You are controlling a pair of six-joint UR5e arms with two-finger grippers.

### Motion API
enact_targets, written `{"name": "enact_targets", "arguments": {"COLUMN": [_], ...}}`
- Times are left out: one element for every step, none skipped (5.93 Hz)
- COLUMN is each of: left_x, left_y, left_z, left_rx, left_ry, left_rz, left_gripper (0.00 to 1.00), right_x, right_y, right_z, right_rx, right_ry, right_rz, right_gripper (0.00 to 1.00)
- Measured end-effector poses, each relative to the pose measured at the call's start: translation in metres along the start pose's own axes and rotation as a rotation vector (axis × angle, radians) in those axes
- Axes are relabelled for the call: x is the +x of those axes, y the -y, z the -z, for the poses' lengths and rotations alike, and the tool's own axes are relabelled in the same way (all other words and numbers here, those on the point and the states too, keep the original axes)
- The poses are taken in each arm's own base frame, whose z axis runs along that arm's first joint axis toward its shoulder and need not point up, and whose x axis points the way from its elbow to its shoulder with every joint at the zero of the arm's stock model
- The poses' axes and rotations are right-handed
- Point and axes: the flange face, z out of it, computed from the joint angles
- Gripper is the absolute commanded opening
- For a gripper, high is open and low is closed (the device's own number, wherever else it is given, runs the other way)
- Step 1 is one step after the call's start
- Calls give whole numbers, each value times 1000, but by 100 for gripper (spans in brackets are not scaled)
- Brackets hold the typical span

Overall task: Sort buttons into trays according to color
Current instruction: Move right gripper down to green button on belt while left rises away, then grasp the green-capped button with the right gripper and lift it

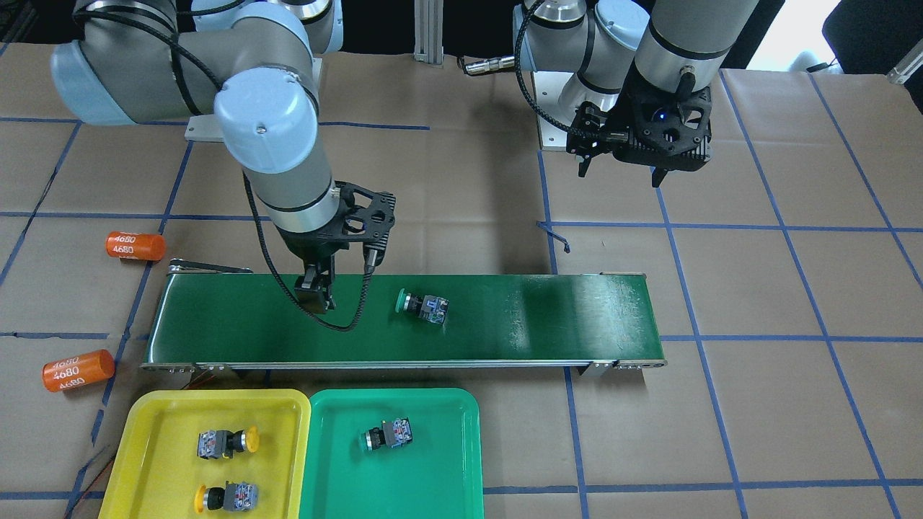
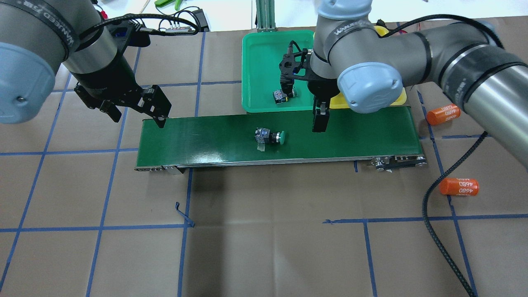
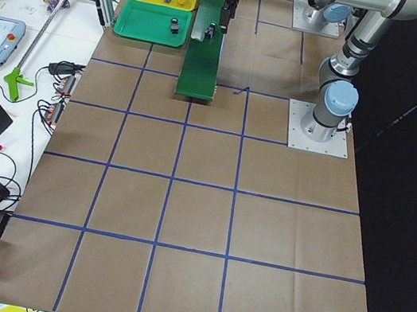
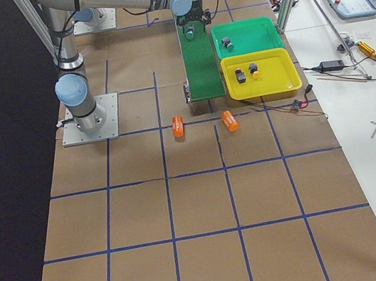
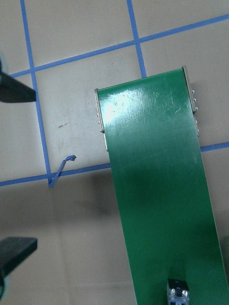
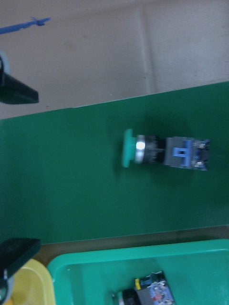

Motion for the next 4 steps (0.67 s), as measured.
{"name": "enact_targets", "arguments": {"left_x": [-1, -2, -3, -2], "left_y": [1, 2, 2, 1], "left_z": [1, 4, 5, 7], "left_rx": [6, 14, 18, 21], "left_ry": [-12, -25, -29, -30], "left_rz": [5, 24, 53, 79], "left_gripper": [99, 99, 99, 99], "right_x": [-2, -1, -4, -7], "right_y": [28, 40, 39, 27], "right_z": [-24, -47, -70, -87], "right_rx": [10, 15, 15, 10], "right_ry": [-19, -28, -31, -42], "right_rz": [-14, -27, -26, 1], "right_gripper": [100, 100, 100, 88]}}
